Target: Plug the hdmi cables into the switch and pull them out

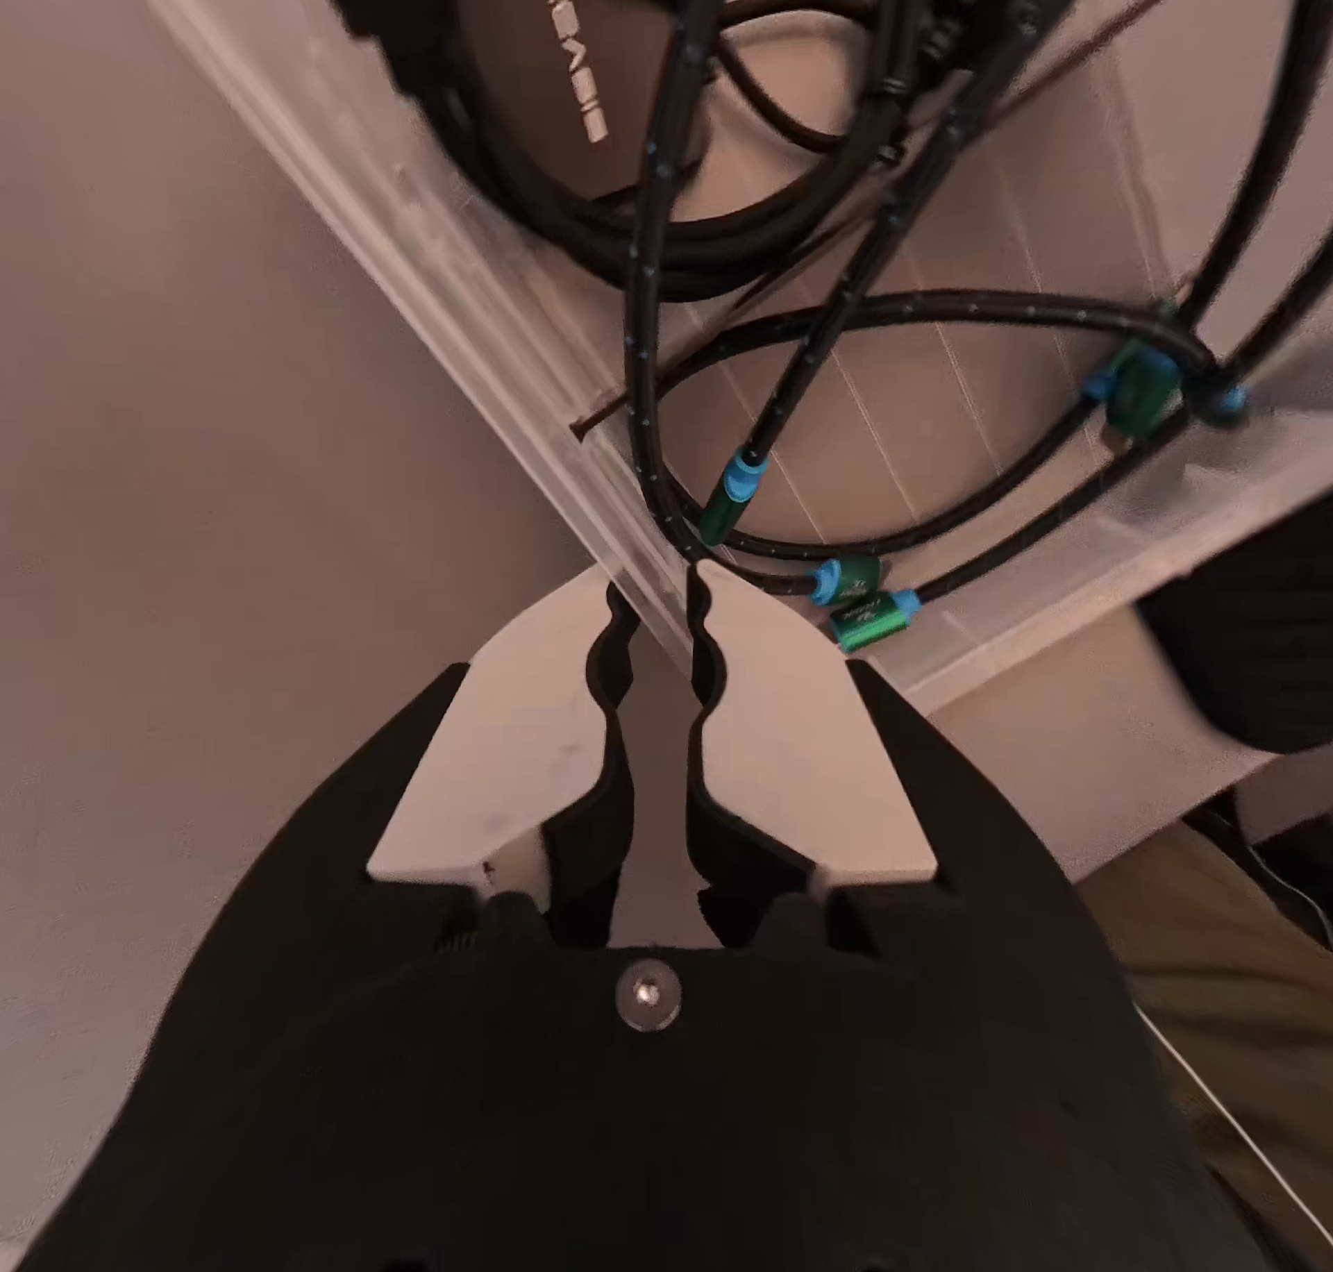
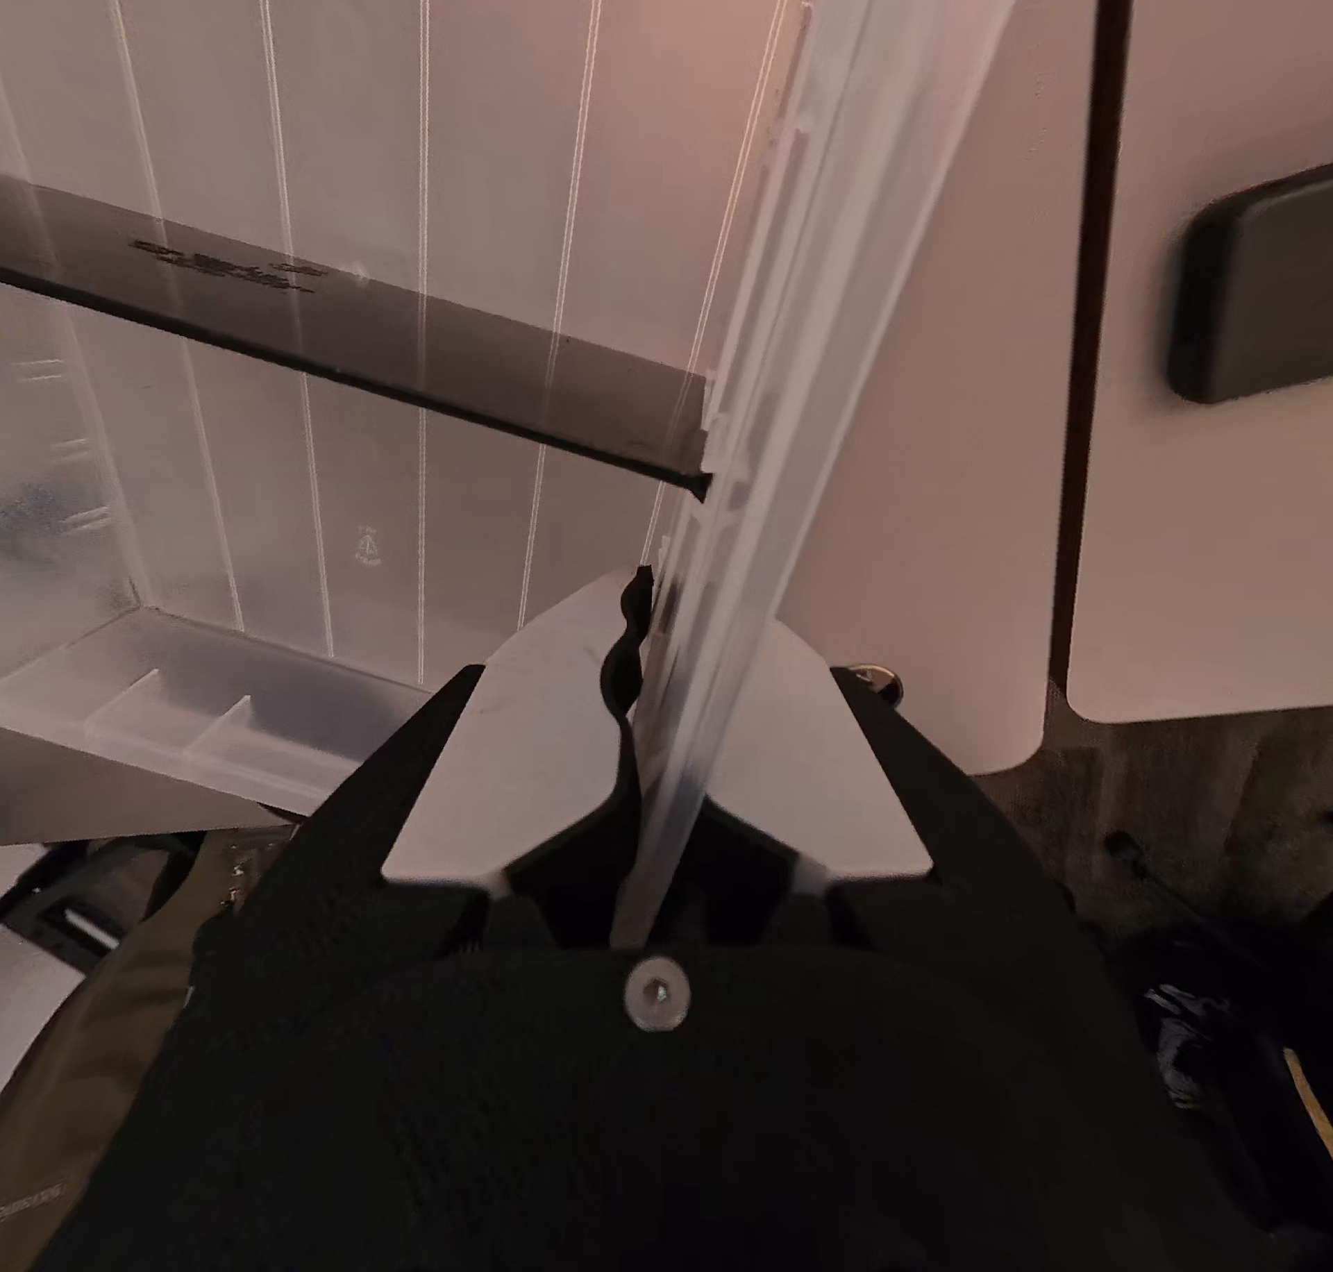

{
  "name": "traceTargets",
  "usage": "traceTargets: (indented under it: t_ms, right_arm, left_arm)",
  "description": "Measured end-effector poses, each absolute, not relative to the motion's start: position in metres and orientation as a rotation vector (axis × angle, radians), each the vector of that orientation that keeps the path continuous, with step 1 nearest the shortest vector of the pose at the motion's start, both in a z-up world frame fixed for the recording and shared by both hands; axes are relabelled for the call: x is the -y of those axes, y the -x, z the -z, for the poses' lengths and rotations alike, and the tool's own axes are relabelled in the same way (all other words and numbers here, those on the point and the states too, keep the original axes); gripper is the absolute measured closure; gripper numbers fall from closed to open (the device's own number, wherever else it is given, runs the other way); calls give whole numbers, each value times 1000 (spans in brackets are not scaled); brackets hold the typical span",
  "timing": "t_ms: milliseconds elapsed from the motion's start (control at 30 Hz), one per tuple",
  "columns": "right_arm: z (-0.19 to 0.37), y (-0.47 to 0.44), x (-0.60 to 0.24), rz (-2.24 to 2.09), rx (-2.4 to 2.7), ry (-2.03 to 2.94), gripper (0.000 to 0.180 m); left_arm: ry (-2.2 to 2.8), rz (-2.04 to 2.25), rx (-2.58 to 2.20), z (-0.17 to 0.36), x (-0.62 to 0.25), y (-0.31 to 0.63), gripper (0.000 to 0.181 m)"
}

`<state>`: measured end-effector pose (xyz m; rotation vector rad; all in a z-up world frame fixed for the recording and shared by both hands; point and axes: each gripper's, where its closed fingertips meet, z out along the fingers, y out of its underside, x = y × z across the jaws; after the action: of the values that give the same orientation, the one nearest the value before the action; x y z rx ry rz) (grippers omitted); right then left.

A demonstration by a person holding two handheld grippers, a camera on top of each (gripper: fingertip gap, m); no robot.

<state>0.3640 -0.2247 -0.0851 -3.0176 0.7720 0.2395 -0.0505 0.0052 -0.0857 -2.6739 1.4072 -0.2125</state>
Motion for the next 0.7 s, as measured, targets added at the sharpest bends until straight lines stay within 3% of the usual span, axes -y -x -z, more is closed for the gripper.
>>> traceTargets:
  t_ms: [300, 700]
  right_arm:
    - [120, -332, 182, -297, -492, 3081, 176]
    - [141, -317, 129, -219, -229, 3107, 176]
  left_arm:
    - [2729, 229, -1052, 83, -75, 169, 176]
    - [2830, 127, -599, 80, -102, 394, 176]
